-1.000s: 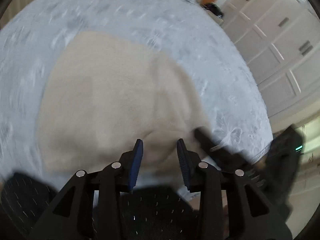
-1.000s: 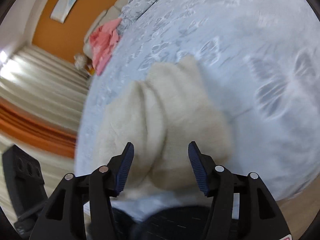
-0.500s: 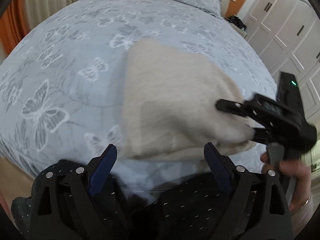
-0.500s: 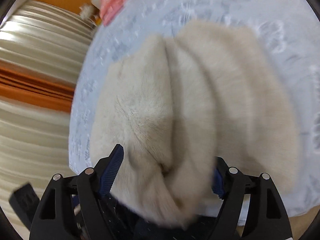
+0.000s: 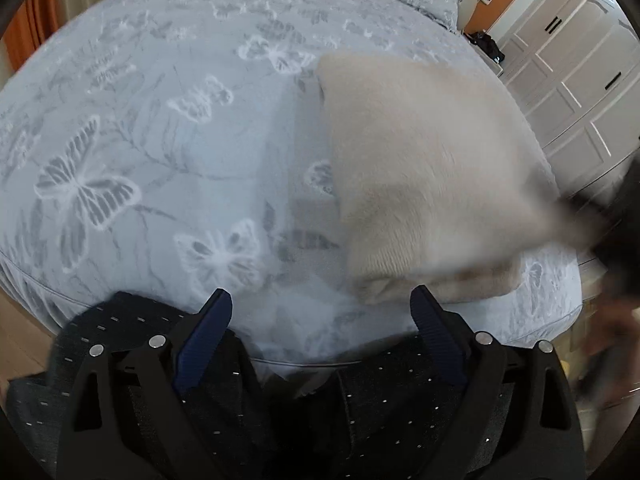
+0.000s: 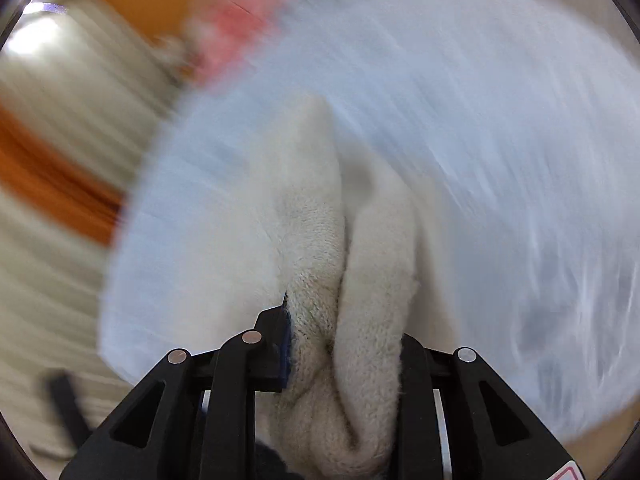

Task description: Fold small clothes

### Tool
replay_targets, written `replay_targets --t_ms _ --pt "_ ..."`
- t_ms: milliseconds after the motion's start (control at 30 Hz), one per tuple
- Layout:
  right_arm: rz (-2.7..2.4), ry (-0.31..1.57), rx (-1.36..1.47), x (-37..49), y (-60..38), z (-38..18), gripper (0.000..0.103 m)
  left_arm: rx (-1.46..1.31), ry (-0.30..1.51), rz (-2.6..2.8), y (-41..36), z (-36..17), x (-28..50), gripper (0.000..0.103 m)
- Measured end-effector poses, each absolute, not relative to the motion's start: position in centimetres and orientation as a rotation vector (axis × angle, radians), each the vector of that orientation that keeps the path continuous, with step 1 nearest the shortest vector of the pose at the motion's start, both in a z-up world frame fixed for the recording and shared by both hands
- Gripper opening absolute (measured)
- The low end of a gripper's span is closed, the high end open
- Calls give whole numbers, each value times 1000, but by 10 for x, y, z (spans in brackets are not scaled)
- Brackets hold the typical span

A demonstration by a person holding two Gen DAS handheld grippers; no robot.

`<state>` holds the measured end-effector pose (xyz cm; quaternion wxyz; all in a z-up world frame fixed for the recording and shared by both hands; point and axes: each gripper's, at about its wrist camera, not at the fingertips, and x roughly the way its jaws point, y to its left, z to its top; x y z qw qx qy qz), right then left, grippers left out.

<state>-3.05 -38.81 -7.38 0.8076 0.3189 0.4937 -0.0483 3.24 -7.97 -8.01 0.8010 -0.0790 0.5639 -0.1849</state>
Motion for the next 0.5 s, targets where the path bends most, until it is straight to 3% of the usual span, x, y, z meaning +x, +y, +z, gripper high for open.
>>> replay_targets --t_ms 67,233,300,400,500 --pt "-104 1065 732 -41 -390 -93 21 -182 1229 -404 -84 -84 33 88" --pt "-31 874 734 -51 -385 -35 21 -110 1169 -426 -93 -72 31 89" --pt "-69 908 672 -50 -383 -48 21 -73 1150 -423 -97 -70 32 89" --pt "-131 1076 673 -44 -396 -113 21 -68 1146 -427 -102 -68 34 89" --pt "-110 991 736 -54 -403 -94 24 -45 1148 -438 -110 -67 37 89"
